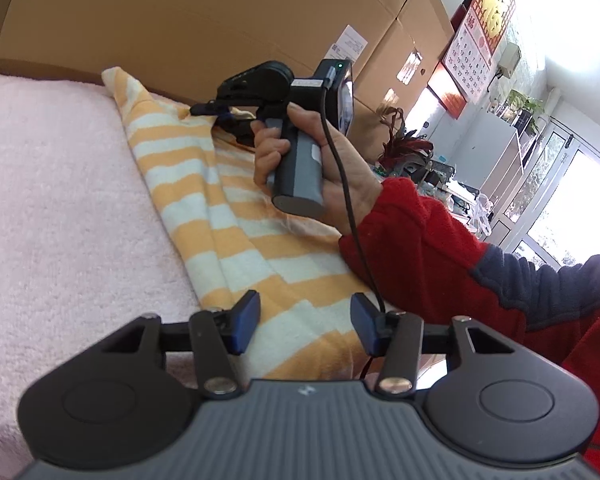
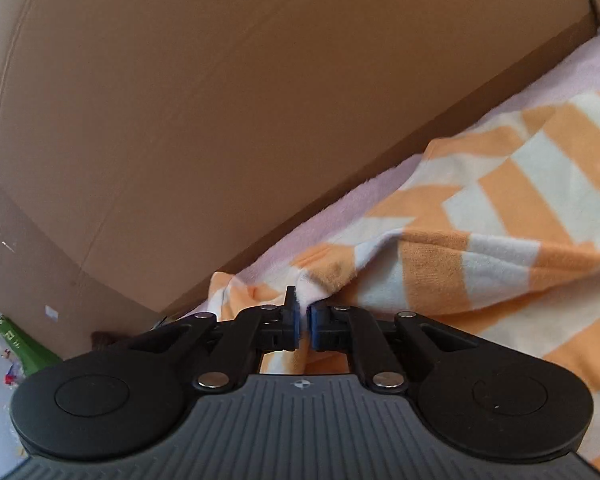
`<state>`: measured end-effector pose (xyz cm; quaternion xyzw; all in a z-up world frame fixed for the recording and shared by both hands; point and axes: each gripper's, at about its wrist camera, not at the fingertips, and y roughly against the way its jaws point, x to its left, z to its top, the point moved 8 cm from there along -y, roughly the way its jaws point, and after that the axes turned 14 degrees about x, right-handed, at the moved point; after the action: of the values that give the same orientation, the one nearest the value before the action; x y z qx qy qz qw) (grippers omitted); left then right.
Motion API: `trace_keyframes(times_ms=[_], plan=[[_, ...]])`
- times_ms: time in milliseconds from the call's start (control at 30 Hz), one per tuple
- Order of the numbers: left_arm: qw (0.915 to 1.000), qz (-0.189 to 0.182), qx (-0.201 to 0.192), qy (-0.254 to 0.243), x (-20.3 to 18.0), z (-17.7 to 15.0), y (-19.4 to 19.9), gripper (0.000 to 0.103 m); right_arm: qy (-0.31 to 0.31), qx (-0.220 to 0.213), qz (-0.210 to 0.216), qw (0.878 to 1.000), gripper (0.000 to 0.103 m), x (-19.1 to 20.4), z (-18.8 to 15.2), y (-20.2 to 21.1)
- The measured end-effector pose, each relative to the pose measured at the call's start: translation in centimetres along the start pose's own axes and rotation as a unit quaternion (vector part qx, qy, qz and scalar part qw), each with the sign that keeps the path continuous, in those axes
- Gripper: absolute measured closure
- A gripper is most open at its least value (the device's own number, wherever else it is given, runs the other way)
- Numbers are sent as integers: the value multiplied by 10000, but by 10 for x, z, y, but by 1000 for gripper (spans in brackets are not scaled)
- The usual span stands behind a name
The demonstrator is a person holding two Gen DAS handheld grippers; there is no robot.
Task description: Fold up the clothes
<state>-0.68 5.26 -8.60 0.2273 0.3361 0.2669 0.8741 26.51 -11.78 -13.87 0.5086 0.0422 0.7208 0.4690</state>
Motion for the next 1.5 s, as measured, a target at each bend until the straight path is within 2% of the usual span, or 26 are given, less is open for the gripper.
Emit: trace_keyframes(times_ms=[67, 100, 167, 233, 333, 433, 500, 567, 633, 700, 800, 867, 933, 967, 1033, 1167, 1300, 1333, 1433, 1500], plan=[[10000, -17, 15, -12, 0, 0, 0, 50, -124, 288, 19, 9995, 97, -7, -4, -9], [10000, 0, 36, -40, -1, 1, 0, 50, -175, 343, -49, 9992, 100, -10, -6, -13], [9999, 21, 71, -71, -2, 2, -1, 48, -127, 383, 7, 9992, 95, -8, -7, -13], [9999, 31, 99, -78, -3, 2, -1, 46, -185, 483, 150, 9986, 75, -5, -9, -7], [9998, 1, 156, -110, -3, 2, 0, 45, -270, 547, 121, 9981, 68, -4, -16, 10], [9997, -29, 212, -141, -3, 2, 0, 45, -52, 576, -140, 9982, 74, -7, -30, 27], [9995, -49, 250, -162, -3, 2, 0, 44, -14, 494, -100, 9987, 78, -4, -33, 39], [9994, -86, 281, -181, -3, 3, -1, 36, 403, 390, -32, 9984, 79, 10, -25, 41], [9993, -94, 294, -214, -5, 4, -2, 34, 1008, 329, -77, 9943, 78, 27, -16, 38], [9993, -66, 283, -238, -6, 4, -3, 34, 1742, 245, -469, 9833, 78, 42, -9, 17], [9997, -124, 207, -92, -4, 4, -2, 34, 2778, 159, -1016, 9551, 78, 64, 1, -15], [9997, -170, 152, 22, -2, 4, -1, 34, 2976, 487, -973, 9485, 78, 68, -2, -42], [9997, -180, 149, 47, -2, 4, 0, 34, 2953, 722, -889, 9485, 78, 68, -6, -57], [9997, -181, 154, 47, -2, 4, 0, 34, 2945, 671, -962, 9484, 79, 66, -6, -57], [9996, -196, 176, 40, -3, 4, 0, 34, 2901, 556, -1093, 9491, 101, 61, -6, -57], [9994, -256, 222, 82, 0, 6, 0, 34, 2311, 209, -1056, 9670, 100, 44, 10, -39], [9994, -214, 277, 69, -1, 7, 0, 34, 2171, 403, -924, 9709, 97, 35, 15, -44], [9994, -191, 291, 65, -1, 6, 0, 33, 2125, 443, -847, 9725, 91, 34, 15, -44], [9994, -123, 324, 47, -3, 5, 1, 32, 1981, 145, -699, 9776, 88, 37, 21, -25], [9992, -170, 365, 77, -6, 6, 0, 27, 2155, -78, -454, 9754, 86, 50, 23, -7]])
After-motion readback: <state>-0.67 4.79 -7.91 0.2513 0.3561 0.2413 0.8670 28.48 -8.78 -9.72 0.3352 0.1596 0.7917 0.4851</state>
